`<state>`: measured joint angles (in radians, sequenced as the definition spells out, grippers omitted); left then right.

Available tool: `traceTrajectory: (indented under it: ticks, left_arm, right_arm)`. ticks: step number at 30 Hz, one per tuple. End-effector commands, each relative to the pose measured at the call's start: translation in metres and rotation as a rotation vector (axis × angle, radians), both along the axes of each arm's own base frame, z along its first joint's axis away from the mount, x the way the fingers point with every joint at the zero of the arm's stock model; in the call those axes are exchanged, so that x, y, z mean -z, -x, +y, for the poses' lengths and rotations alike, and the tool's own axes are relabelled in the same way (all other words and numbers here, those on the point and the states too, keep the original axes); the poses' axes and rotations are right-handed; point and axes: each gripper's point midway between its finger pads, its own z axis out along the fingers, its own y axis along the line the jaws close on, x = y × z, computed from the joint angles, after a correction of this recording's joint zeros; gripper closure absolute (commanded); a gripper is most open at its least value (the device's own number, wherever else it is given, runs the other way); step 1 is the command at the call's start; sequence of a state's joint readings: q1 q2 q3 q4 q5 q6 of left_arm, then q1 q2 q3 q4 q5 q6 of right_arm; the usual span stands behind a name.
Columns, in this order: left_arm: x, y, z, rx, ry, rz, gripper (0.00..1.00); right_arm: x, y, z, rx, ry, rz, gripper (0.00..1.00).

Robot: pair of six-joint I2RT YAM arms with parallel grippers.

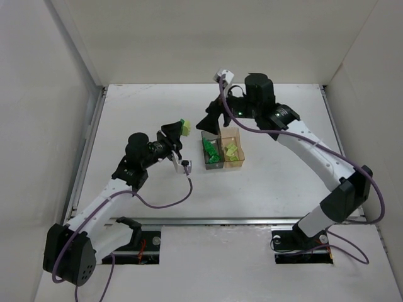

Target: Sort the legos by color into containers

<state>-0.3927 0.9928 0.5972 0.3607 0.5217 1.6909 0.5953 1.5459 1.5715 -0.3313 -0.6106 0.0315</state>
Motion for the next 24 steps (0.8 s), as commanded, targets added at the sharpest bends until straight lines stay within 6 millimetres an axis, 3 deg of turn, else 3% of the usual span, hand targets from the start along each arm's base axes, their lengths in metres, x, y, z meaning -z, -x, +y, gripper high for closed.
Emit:
traceTrajectory:
  ticks: [1, 2, 4, 8, 19, 21, 22, 24]
  left_arm:
    - [-0.049, 0.013, -0.011, 0.070, 0.091, -0.085, 1.00]
    - [-0.049, 0.013, -0.011, 0.070, 0.091, -0.086, 1.00]
    - [-0.053, 0.015, -0.015, 0.080, 0.101, -0.085, 1.00]
    - [-0.053, 0.015, -0.015, 0.080, 0.107, -0.078, 1.00]
    - [-0.058, 0.013, -0.016, 0.070, 0.115, -0.080, 1.00]
    - [-0.058, 0.013, -0.016, 0.070, 0.115, -0.080, 1.00]
    - [-0.061, 0.014, -0.019, 0.079, 0.119, -0.088, 1.00]
    - [-0.061, 0.013, -0.018, 0.069, 0.119, -0.088, 1.00]
  right_arm:
    - [-0.017, 0.002, 0.035, -0.120, -0.084, -0.040, 0.09]
    - [-0.023, -0.002, 0.039, -0.118, -0.094, -0.043, 0.11]
    - [-0.013, -0.008, 0.045, -0.128, -0.088, -0.016, 0.15]
    - [-0.011, -0.003, 0.055, -0.180, -0.093, -0.003, 0.28]
    - [-0.006, 0.005, 0.069, -0.218, -0.090, 0.007, 0.44]
    - [-0.001, 0.006, 0.073, -0.216, -0.085, 0.023, 0.56]
    - [-0.001, 0.006, 0.073, -0.216, -0.085, 0.023, 0.74]
    - [0.003, 0.004, 0.074, -0.213, -0.082, 0.039, 0.94]
